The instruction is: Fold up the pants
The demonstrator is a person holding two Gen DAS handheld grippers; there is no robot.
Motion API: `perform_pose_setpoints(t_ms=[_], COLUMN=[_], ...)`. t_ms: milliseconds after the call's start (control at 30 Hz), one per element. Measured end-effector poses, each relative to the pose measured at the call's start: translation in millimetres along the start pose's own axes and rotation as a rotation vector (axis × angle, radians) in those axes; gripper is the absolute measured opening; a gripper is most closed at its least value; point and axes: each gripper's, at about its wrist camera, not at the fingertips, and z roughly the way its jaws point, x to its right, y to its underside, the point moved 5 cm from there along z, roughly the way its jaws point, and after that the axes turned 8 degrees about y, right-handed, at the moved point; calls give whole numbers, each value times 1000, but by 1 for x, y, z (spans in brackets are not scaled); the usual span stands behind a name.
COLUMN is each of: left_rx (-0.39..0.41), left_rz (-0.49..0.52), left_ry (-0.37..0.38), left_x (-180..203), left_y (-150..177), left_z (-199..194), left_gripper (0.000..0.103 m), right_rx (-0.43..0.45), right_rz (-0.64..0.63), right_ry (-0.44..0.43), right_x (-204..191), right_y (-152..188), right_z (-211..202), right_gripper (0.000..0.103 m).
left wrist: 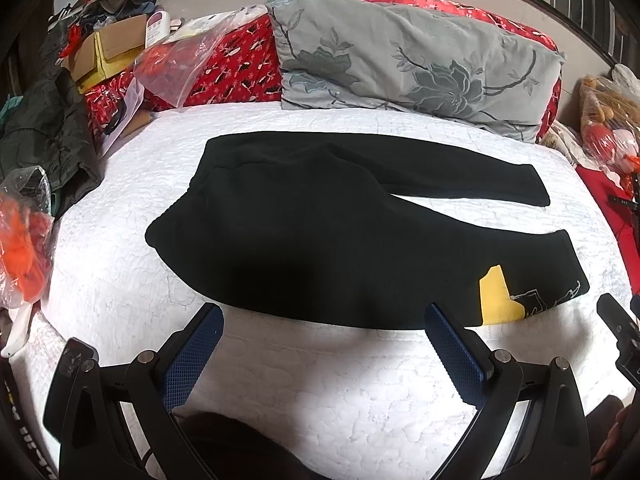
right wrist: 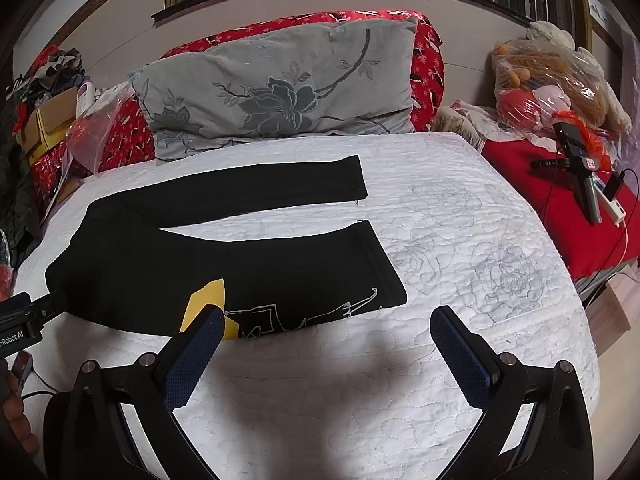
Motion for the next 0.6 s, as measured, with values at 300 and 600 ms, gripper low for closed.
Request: perform_pose_setpoints(t_ms=[300,600], left_rx=[6,48], left_rz=[18,35], left_ry=[8,15], left_x=[5,11], left_y=[4,12], left_z=[-6,-16], left_gripper=[102,102], right_rx=[6,24], right_rz=[-5,-8], right_ry=[-3,-7], right_x=[-2,-2], right_y=[0,-1], right_z=[-4,-11], right_gripper=[103,103])
